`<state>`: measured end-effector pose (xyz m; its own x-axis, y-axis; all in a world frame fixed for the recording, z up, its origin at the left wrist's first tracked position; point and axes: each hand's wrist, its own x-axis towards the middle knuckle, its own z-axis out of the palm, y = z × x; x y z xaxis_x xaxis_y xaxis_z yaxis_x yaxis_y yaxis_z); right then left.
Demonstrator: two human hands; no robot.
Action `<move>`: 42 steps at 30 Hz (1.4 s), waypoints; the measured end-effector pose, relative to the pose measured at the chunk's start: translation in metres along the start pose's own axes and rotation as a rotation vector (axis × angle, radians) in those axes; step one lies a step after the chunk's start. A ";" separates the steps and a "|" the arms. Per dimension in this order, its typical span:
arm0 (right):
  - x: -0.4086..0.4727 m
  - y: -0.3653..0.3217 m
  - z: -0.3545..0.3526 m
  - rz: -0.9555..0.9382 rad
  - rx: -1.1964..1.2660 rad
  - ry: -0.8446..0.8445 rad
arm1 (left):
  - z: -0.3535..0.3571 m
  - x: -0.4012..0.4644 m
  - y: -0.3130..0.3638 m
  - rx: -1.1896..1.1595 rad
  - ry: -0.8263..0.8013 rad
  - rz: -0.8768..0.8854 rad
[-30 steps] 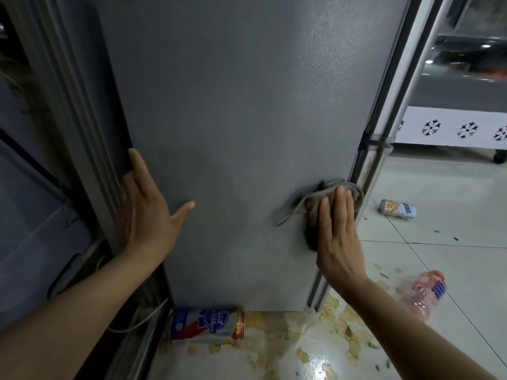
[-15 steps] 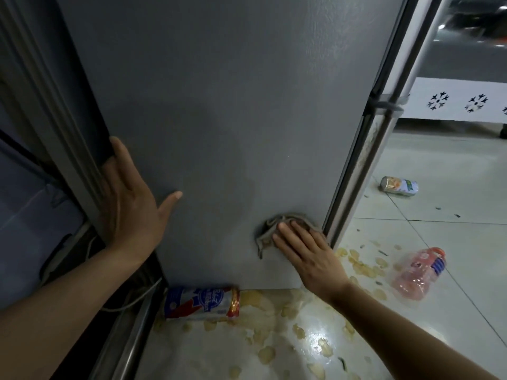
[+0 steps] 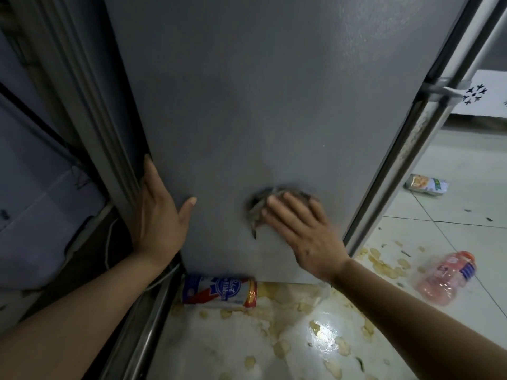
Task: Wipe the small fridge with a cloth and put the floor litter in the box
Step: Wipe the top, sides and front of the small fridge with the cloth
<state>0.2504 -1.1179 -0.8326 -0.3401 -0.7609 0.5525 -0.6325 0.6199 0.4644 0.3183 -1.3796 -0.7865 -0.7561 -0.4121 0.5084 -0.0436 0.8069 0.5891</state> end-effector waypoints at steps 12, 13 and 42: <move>0.073 -0.011 -0.032 0.089 0.026 0.142 | -0.016 0.009 -0.012 0.004 -0.106 0.028; 0.069 -0.018 -0.024 0.048 0.008 0.109 | -0.018 0.009 -0.015 0.006 -0.119 0.044; 0.152 -0.082 -0.020 -0.175 -0.022 0.102 | -0.050 -0.012 -0.085 -0.111 -0.236 0.027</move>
<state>0.2646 -1.2808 -0.7723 -0.1537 -0.8348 0.5286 -0.6602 0.4848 0.5737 0.3638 -1.4644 -0.8107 -0.8882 -0.2702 0.3717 0.0408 0.7592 0.6495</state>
